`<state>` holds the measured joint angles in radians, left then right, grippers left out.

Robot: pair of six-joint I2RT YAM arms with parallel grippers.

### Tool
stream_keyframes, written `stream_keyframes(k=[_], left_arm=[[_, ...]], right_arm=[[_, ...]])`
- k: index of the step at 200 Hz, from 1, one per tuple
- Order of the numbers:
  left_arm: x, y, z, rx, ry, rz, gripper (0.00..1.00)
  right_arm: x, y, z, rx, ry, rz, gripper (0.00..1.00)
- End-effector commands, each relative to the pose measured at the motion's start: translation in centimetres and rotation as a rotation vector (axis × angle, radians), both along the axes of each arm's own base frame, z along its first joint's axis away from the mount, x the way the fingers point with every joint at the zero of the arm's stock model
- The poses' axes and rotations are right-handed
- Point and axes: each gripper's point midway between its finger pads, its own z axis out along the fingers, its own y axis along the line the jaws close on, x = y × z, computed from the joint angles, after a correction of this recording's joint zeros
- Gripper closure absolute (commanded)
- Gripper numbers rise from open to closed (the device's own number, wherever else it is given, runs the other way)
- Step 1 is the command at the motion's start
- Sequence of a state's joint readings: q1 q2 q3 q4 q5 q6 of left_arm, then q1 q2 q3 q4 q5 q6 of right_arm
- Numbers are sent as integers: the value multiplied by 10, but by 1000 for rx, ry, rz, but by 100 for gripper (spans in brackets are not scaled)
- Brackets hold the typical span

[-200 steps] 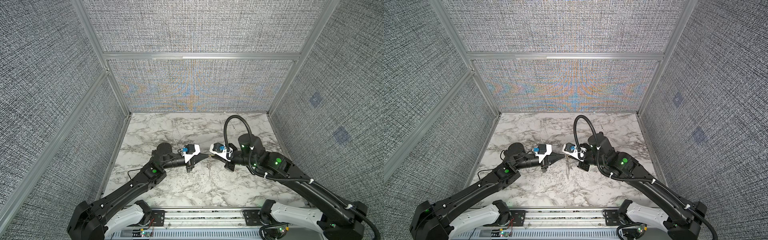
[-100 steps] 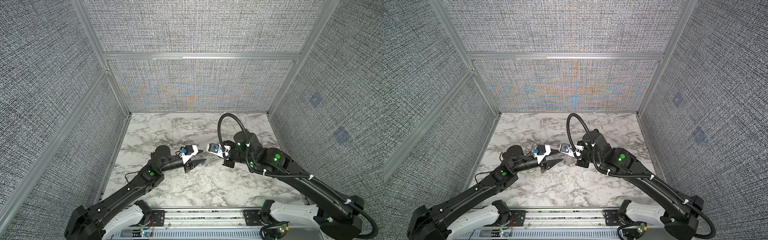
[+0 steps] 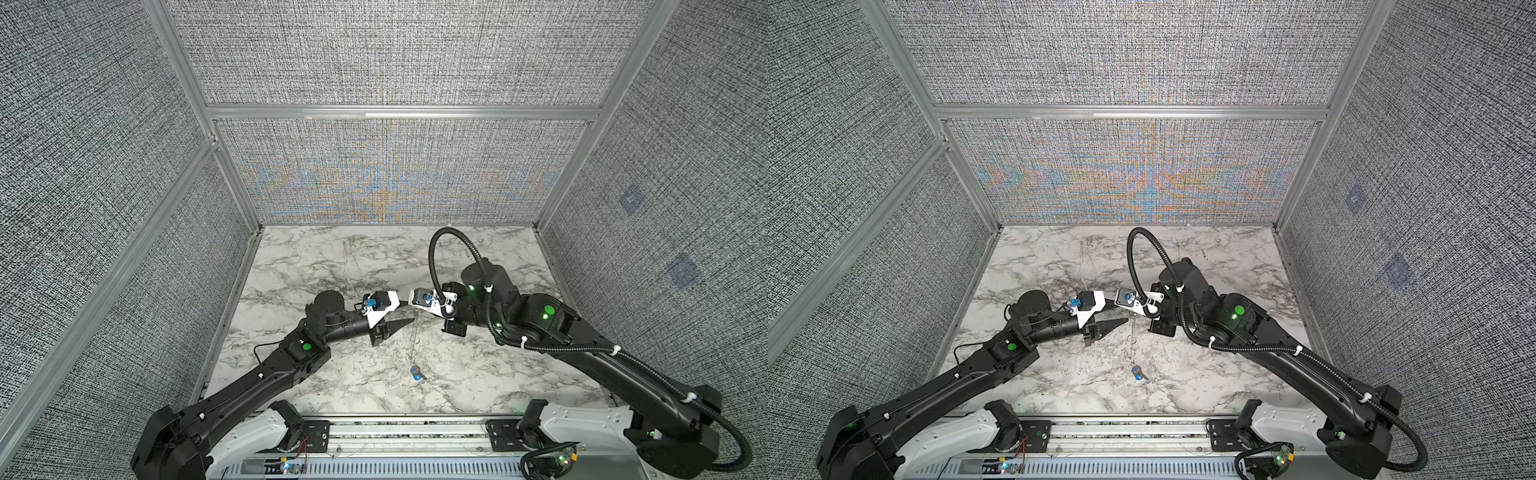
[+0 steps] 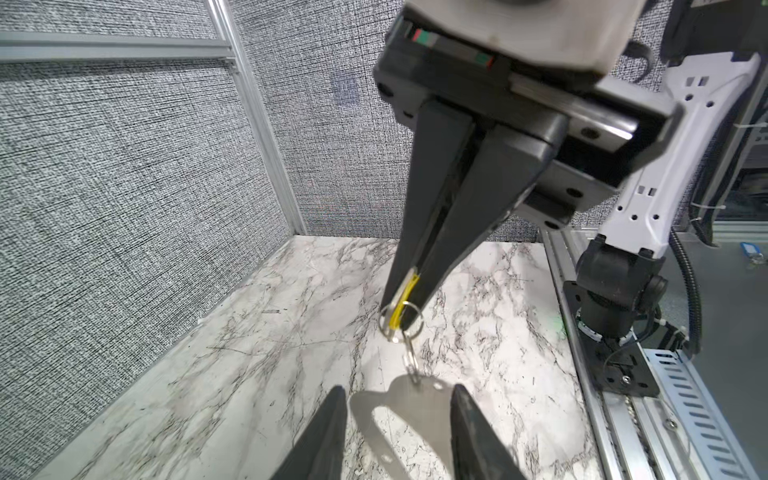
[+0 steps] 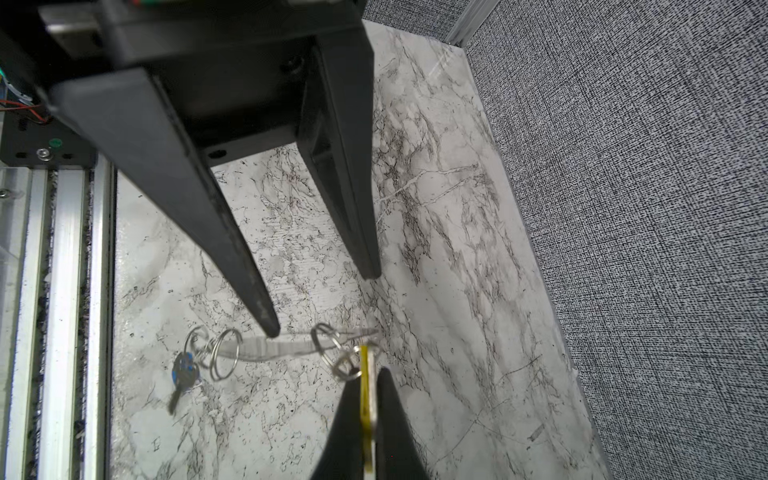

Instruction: Remove the keys from the keyring

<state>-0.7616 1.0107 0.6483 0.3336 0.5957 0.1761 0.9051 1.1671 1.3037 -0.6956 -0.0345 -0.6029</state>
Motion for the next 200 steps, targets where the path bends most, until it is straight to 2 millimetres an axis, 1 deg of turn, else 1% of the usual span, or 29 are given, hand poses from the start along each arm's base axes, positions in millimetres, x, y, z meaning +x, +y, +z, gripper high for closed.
stream_keyframes(k=[1, 18, 57, 66, 79, 102, 143, 178, 200], left_arm=[[-8, -4, 8, -17, -30, -55, 61], [-7, -4, 6, -18, -27, -43, 64], [3, -6, 3, -10, -25, -3, 74], [5, -7, 3, -6, -24, 1, 75], [7, -7, 4, -9, -28, 5, 76], [7, -8, 6, -13, -34, 5, 81], [5, -6, 11, -28, -40, 4, 82], [3, -8, 10, -27, -37, -14, 89], [2, -10, 8, -19, -28, -29, 88]], right_arm=[[0, 2, 3, 7, 1, -14, 100], [0, 3, 4, 12, -1, -16, 100], [-2, 5, 8, 24, -6, -16, 100], [-2, 5, 9, 25, -7, -15, 100], [-2, 6, 7, 23, -4, -15, 100], [-3, 6, 7, 21, -4, -16, 100], [-3, 5, 5, 19, -5, -19, 100], [-4, 6, 7, 26, -8, -14, 100], [-4, 6, 8, 28, -11, -14, 100]])
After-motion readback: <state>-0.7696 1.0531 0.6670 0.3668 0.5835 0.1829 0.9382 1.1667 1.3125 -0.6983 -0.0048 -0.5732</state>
